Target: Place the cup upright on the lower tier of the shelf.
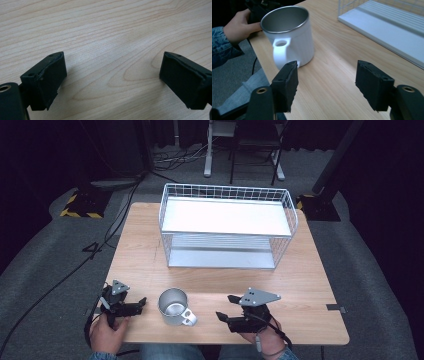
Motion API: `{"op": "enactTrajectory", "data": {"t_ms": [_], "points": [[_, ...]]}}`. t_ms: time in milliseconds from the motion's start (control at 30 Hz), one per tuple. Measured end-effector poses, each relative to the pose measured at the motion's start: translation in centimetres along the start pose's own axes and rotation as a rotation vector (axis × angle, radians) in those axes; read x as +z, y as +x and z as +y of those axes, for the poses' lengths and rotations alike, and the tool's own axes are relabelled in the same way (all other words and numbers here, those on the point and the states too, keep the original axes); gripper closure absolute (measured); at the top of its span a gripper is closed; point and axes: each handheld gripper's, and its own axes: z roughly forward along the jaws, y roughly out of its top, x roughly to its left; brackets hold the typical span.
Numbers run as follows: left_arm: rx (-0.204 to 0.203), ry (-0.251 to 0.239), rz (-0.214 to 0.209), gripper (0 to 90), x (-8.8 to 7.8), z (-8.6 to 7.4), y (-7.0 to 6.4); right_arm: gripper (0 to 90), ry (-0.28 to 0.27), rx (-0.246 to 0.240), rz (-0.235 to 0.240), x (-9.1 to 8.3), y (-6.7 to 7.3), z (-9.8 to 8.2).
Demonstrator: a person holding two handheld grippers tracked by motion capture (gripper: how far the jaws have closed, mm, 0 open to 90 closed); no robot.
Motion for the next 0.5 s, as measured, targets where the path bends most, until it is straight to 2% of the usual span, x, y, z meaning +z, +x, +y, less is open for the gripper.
{"op": "enactTrajectory", "data": {"t_ms": [67,100,300,400,433,500], "points": [[0.0,0.0,0.0,7.6,0.0,0.0,0.0,36.5,0.005,-0.008,0.008,0.4,0.3,0.1],[0.002,0.001,-0.001,7.5,0.0,0.0,0.0,38.2,0.007,-0.012,0.047,1.2,0.9,0.3],[0.006,0.002,-0.002,7.4,0.0,0.0,0.0,42.6,0.01,-0.004,0.136,3.1,1.7,0.7],[0.006,0.002,-0.002,7.4,0.0,0.0,0.0,43.9,0.017,-0.012,0.15,3.6,2.1,0.8],[0.003,0.002,-0.001,7.4,0.0,0.0,0.0,46.9,0.024,-0.038,0.153,4.0,2.7,0.9],[0.002,0.002,-0.001,7.4,0.0,0.0,0.0,49.4,0.037,-0.056,0.148,4.4,3.1,1.0]]}}
